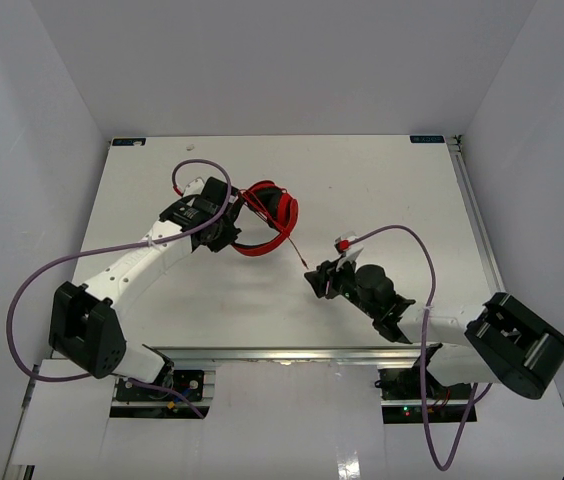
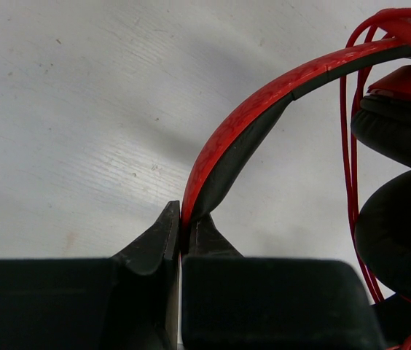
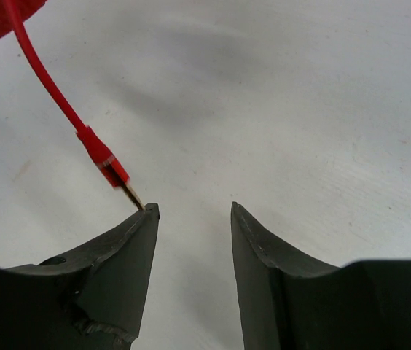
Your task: Wrap the headphones
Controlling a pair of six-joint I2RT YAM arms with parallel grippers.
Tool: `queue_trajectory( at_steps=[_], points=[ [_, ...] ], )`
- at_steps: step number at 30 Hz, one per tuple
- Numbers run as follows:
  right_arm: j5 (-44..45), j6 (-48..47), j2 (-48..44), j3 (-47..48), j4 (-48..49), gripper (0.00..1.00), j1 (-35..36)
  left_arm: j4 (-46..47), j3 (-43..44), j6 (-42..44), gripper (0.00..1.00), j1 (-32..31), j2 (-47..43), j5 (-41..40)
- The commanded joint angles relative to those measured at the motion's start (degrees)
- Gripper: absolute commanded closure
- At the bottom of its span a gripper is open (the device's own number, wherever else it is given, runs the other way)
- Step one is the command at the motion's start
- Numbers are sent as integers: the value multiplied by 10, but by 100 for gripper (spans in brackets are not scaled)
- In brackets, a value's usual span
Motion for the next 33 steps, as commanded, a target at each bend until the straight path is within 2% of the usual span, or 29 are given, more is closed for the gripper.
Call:
queue_trajectory(
  at_steps=[1,6,13,15,20,28,33],
  points=[
    [16,21,-53,-23,-60,54,-2,7,37,-17,100,2,2,-45],
    [45,43,-128,-29,-142,67,-1,-4,45,-18,100,2,14,-72],
    [1,9,-254,-20,-144,69,-2,-14,47,-21,100,2,20,-95],
    [-28,3,-261,-3,-140,71,-2,-16,47,-22,100,2,22,-99],
    [-114,33,-218,61,-139,70,-2,-17,46,-23,100,2,24,-103],
    [-213,111,-116,111,-69,85,-2,-17,40,-20,100,2,22,-111],
    [-238,129,-57,118,-19,89,-2,-16,32,-19,100,2,15,-112]
  ],
)
